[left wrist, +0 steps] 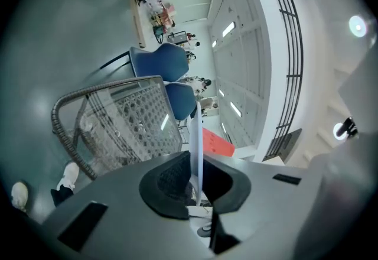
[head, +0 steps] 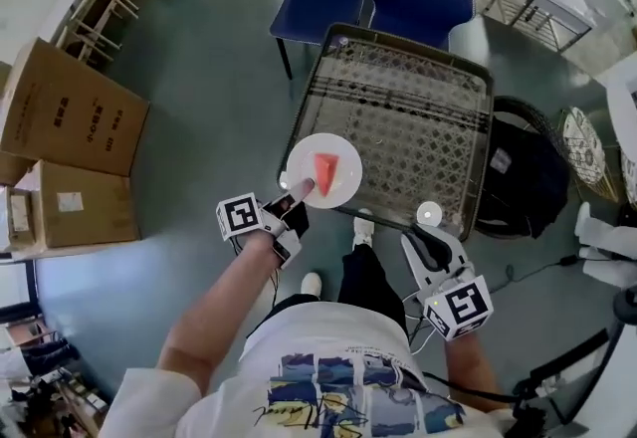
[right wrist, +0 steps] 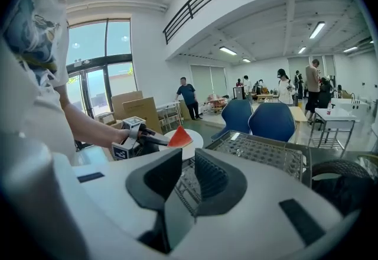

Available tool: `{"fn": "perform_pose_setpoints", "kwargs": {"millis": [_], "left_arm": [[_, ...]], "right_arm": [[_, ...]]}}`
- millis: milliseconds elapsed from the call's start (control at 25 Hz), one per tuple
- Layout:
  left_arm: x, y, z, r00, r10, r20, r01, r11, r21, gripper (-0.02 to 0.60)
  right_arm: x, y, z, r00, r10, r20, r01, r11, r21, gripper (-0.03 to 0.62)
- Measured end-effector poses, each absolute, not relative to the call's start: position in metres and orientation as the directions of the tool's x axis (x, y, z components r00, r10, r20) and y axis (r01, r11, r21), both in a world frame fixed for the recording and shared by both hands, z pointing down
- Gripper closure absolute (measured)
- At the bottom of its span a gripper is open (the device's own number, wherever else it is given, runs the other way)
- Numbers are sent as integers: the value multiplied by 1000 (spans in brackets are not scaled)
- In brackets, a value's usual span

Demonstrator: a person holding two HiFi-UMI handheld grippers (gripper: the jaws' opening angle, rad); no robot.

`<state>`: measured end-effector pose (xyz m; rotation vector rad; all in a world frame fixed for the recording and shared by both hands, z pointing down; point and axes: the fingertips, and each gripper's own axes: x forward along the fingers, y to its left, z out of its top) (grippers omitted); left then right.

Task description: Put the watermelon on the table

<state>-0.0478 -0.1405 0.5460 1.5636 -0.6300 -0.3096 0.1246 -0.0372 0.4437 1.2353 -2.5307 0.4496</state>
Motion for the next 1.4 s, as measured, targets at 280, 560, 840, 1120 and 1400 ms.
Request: {"fn": "perform_pose_setpoints", "kwargs": {"millis": [280, 560, 840, 1120, 1400], "left_arm": [[-20, -265, 614, 741, -638, 211, -213, 74, 974, 557], [15, -348, 671, 705, -669, 238, -215, 118, 969, 555], [20, -392, 715, 687, -660, 304, -255, 173, 951, 557], [21, -415, 740, 687, -645, 334, -274, 196, 942, 555], [21, -423, 749, 679, -625, 385, -310, 232, 922, 555]], "right_arm": [[189, -132, 479, -613, -660, 434, -780, 594, -199, 543], [237, -177, 515, -618, -599, 510, -774, 577, -260, 543], [249, -200, 531, -611, -573, 546, -780, 555, -290, 543], [254, -211, 549, -607, -557, 567, -786, 528, -323, 543], [252, -224, 552, -616, -552, 562, -782, 512, -354, 543]]}}
